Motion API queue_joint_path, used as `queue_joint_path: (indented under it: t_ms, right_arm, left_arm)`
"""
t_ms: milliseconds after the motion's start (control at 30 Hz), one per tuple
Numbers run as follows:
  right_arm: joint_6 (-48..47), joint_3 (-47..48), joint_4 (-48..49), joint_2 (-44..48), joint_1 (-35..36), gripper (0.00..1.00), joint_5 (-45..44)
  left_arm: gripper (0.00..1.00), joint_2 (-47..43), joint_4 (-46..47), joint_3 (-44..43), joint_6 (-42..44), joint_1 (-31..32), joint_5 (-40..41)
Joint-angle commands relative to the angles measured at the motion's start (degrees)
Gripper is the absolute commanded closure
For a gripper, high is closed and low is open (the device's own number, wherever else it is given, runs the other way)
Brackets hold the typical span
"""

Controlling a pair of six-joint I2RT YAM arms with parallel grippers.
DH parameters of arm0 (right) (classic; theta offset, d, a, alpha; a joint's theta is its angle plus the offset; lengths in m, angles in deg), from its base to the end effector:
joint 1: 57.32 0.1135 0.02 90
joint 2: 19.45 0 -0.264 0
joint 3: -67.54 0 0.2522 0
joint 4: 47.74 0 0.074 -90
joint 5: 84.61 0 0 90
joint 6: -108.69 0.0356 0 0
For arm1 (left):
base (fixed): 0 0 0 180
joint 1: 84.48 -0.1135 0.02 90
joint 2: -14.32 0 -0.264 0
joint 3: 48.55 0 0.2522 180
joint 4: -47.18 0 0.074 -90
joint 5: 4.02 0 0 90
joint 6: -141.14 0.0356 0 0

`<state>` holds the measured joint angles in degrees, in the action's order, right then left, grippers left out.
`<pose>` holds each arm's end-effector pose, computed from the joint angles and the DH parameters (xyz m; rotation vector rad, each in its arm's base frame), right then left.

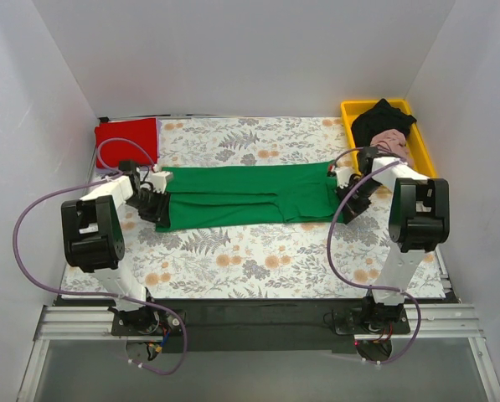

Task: Fold and stack the t-shirts
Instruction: Fold the tshirt

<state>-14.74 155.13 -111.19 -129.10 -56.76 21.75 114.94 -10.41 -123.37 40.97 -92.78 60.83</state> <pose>0.3509 0.0135 0.1596 -0.8820 2.8286 0.3756 0.3069 0.0295 0.1577 -0.4378 2.9302 -0.6635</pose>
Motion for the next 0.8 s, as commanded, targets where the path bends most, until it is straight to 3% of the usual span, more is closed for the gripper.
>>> queue_joint_path:
  t_ms: [0,233,333,500,567,667,767]
  right_arm:
    - [-3.1,-2.4,-0.8,4.9,0.0,0.99,-4.9]
    - [-5.2,-3.2,-2.8,7.7,0.0,0.99,-5.8]
    - [-6.6,-3.4,-6.4,8.2,0.0,0.99,-3.3]
    - [-5.3,0.2,-9.8,11.1,0.0,0.71,0.8]
    - [-4.0,3.7,-10.9,11.8,0.0,0.61,1.9]
    - [0.2,5.7,-11.2,13.0,0.0,0.6,6.9]
    - [4.7,5.3,-11.3,13.1,0.0,0.6,12.7]
  left_arm:
    - [0.72,-0.8,-1.3,3.2,2.0,-0.1,9.1]
    - [0.75,-2.7,-1.7,4.0,3.8,-0.2,11.9]
    - [0.69,-5.1,-4.4,3.2,6.2,-0.2,4.9]
    - [0.55,-14.1,-9.1,-2.8,14.2,1.8,-11.9]
    - [0.51,-16.9,-8.5,-4.7,14.9,4.7,-17.3]
    - [0.49,-19.7,-2.3,-5.2,13.5,12.8,-20.2]
    - [0.48,-22.7,11.5,-0.8,8.8,23.6,-16.5]
